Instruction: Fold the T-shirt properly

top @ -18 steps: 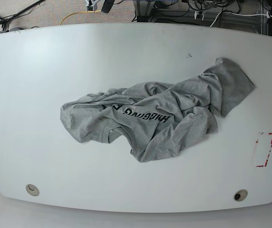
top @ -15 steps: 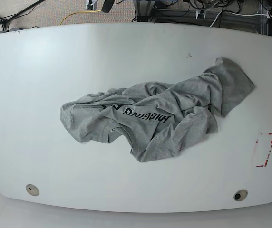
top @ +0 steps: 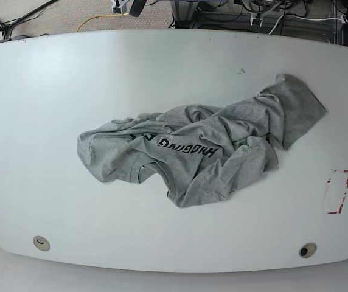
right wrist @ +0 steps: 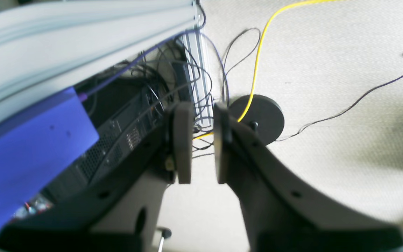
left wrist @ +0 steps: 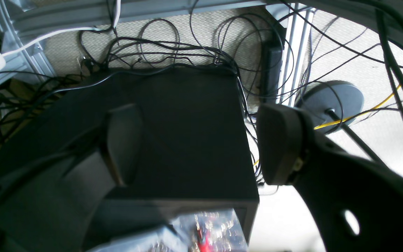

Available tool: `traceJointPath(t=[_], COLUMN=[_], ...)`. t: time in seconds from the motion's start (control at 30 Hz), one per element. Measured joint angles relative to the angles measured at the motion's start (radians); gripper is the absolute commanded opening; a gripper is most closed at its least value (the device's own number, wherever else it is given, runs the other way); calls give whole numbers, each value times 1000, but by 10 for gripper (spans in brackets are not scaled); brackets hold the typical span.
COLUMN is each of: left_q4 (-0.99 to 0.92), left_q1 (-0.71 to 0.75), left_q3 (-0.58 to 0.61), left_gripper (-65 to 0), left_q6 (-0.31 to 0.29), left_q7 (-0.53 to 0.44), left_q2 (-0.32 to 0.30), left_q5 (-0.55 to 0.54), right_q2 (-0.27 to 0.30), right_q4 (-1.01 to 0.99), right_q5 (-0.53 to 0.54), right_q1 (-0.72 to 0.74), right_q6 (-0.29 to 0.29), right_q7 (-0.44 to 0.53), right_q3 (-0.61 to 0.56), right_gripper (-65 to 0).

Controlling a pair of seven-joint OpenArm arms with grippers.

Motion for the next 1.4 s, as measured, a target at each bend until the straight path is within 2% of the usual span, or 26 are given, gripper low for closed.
traceJointPath(t=[0.2, 0.27, 0.47, 0.83, 1.17, 1.4], left_q4=[-19, -26, -41, -46, -46, -13], left_q1=[7, 1, -23, -32, -28, 22], left_q3=[0, 0, 0, 0, 0, -3], left_gripper=[-175, -195, -198, -192, -196, -196], left_q6=[-1, -1, -9, -8, -8, -8], left_q7=[27, 27, -19, -15, -17, -105], left_q2=[2, 2, 9, 8, 8, 8], left_q5=[0, 0, 0, 0, 0, 0], right_q2=[8, 8, 2, 1, 2, 1], right_q4=[0, 0, 16, 20, 19, 40], right_q5=[2, 2, -20, -20, -21, -17], right_q1=[5, 4, -13, 42, 24, 10], right_q6=[-1, -1, 2, -2, -2, -2], right_q7=[5, 5, 1, 3, -6, 8], right_q3=[0, 1, 6, 4, 4, 4], right_gripper=[-543, -556, -558, -563, -563, -563])
